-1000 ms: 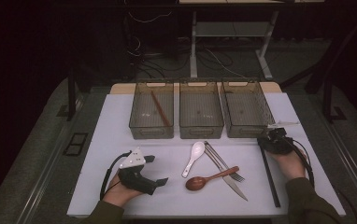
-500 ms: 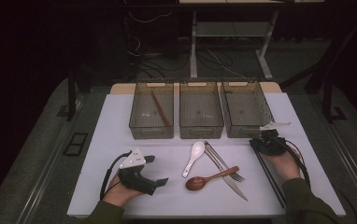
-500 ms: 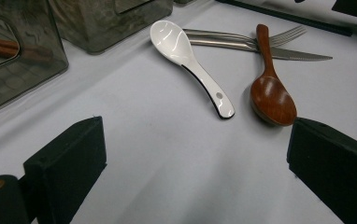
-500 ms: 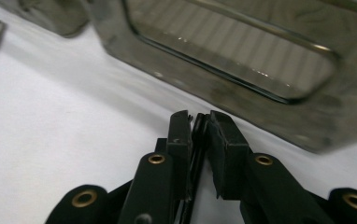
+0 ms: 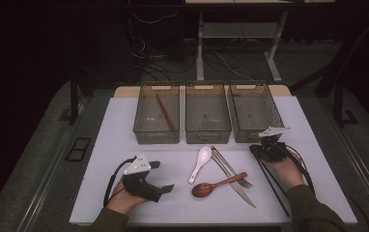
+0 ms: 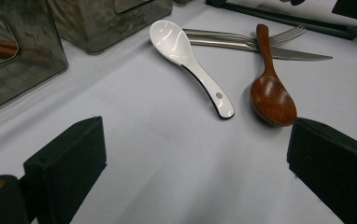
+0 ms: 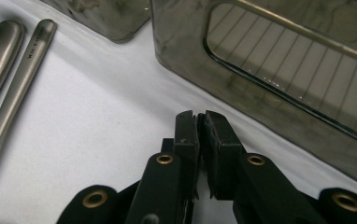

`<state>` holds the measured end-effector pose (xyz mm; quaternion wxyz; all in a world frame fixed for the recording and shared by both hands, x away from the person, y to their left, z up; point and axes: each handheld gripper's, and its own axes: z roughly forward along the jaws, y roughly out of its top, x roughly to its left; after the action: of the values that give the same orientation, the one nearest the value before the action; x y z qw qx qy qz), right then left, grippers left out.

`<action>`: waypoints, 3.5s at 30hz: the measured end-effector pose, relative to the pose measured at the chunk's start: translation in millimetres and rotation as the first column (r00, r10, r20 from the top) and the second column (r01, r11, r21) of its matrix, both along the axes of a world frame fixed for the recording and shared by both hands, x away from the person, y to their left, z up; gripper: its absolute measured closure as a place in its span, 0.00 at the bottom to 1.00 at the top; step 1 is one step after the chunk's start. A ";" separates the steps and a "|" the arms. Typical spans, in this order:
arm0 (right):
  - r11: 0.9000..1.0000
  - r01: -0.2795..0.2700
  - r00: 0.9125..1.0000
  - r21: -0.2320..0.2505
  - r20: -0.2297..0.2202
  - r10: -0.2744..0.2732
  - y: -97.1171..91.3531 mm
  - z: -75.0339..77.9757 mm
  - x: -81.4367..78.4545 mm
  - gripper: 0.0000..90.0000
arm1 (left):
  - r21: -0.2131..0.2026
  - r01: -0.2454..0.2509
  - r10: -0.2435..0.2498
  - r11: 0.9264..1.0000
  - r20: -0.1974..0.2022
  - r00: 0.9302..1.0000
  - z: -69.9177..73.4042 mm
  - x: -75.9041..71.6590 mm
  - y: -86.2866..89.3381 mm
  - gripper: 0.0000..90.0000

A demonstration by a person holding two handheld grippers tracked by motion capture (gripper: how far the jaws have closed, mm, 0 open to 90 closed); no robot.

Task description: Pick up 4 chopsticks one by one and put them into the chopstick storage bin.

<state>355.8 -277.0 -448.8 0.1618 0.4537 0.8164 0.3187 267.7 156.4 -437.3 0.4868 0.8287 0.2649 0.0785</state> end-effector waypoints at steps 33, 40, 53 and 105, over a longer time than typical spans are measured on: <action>0.988 -0.140 0.990 0.069 0.014 0.139 28.1 8.1 5.6 0.64 | 0.000 0.001 -0.001 1.000 0.000 1.000 0.6 -0.5 1.0 0.04; 0.983 -0.135 0.991 0.123 -0.002 0.136 12.1 21.8 -4.7 0.53 | 0.000 -0.001 0.001 1.000 0.000 1.000 0.7 -0.7 1.1 0.04; 0.976 -0.146 0.989 0.161 0.027 0.144 -12.4 36.1 -29.8 0.53 | -0.007 -0.003 0.003 1.000 0.005 1.000 1.7 -0.9 2.6 0.04; 0.993 -0.114 0.990 0.018 -0.082 0.115 -50.4 11.0 -108.4 0.85 | -0.002 -0.005 0.005 1.000 0.003 1.000 2.0 -1.1 2.7 0.04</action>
<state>247.5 -327.3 -437.8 0.1060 0.4201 0.8449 0.3136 266.6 159.1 -435.3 0.4879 0.8273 0.2666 0.0808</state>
